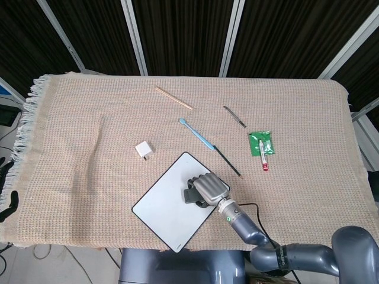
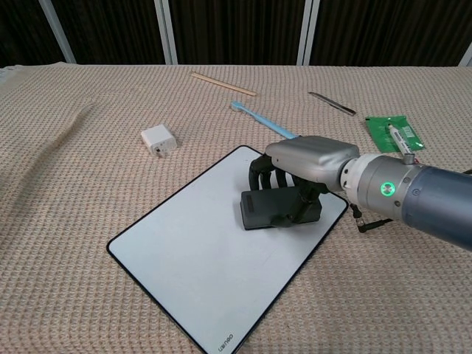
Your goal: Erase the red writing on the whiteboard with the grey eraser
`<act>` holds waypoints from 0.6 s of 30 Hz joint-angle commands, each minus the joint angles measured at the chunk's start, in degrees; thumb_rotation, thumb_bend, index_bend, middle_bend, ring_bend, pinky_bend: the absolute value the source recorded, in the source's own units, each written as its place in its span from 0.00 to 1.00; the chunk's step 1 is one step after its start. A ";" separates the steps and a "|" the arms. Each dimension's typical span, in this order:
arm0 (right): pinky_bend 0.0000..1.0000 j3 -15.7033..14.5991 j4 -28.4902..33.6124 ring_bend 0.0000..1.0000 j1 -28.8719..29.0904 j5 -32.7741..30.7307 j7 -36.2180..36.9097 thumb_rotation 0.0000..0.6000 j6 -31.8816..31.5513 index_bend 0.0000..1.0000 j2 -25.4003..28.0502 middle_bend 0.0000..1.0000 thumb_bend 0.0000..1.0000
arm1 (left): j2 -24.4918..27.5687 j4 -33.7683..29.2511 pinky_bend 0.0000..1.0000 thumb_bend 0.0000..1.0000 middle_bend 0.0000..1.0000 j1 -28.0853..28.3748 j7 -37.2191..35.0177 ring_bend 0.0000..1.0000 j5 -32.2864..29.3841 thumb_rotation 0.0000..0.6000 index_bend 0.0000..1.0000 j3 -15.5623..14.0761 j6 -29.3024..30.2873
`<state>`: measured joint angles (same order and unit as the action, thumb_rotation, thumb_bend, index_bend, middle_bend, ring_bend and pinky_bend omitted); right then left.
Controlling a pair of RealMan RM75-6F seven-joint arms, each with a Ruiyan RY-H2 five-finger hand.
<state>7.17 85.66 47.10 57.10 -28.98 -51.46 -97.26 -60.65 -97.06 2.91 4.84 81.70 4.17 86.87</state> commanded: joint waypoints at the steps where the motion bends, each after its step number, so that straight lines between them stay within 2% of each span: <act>1: 0.52 1.57 -2.56 0.46 0.92 -0.85 0.36 1.00 0.28 0.51 -0.80 0.49 0.40 | 0.02 0.03 0.00 0.53 0.01 0.01 -0.01 0.00 -0.04 1.00 0.09 0.02 -0.02; 5: 0.52 3.28 -5.32 0.46 1.76 -2.41 1.26 1.00 1.37 0.51 -0.97 0.49 0.40 | 0.03 0.00 0.00 0.53 0.01 0.02 0.00 0.00 -0.05 1.00 0.09 -0.01 -0.08; 9: 0.52 4.43 -5.29 0.46 2.09 -5.11 2.90 1.00 3.60 0.51 0.31 0.49 0.40 | -0.01 -0.11 0.00 0.53 0.01 0.01 0.13 0.00 0.21 1.00 0.09 -0.08 0.04; 18: 0.52 0.49 -1.71 0.46 0.61 -4.13 1.97 1.00 2.79 0.51 1.77 0.49 0.40 | -0.42 -0.08 0.00 0.52 0.01 -0.04 0.76 0.00 0.50 1.00 0.09 -0.21 0.31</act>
<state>8.06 83.61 48.03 52.65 -27.12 -48.44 -95.53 -61.06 -97.15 2.87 5.60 82.19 3.96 87.19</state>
